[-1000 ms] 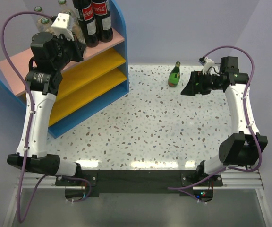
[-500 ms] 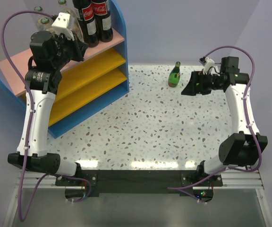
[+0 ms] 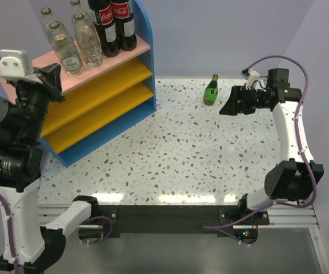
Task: Place and organize the beverage onto the shelf
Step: Place the drink on the shelf, then adjust the drink on the shelf.
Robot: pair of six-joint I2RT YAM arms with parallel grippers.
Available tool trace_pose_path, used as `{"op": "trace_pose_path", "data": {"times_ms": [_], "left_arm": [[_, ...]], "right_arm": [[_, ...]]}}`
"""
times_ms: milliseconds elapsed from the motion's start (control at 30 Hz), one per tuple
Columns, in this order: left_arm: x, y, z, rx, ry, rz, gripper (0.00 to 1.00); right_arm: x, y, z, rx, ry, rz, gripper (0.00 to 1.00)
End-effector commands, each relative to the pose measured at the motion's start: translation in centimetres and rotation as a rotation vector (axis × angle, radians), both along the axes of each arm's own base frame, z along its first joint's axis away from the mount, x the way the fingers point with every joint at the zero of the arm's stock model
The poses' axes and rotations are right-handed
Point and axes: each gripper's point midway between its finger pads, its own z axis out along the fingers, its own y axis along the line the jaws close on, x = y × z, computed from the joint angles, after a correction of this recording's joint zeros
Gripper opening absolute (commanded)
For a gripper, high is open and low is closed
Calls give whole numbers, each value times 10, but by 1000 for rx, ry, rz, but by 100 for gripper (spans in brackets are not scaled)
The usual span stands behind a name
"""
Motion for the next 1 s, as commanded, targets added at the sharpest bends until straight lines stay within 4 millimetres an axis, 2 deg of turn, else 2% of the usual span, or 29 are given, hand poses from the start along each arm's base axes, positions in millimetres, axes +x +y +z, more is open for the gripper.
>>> {"op": "trace_pose_path", "data": {"times_ms": [0, 33, 167, 467, 833, 967], "left_arm": [[2, 40, -28, 6, 83, 218, 0], [3, 46, -32, -2, 96, 255, 0], [22, 51, -44, -27, 149, 297, 0], [58, 56, -47, -65, 173, 354, 0], [68, 65, -48, -74, 179, 403, 0], [77, 70, -51, -64, 185, 418, 0]], "right_arm": [[1, 2, 9, 18, -38, 19, 85], [1, 2, 9, 20, -36, 19, 85], [1, 2, 10, 22, -40, 22, 85], [-1, 0, 10, 15, -40, 17, 85], [2, -3, 10, 24, -39, 8, 85], [2, -3, 11, 26, -41, 10, 85]]}}
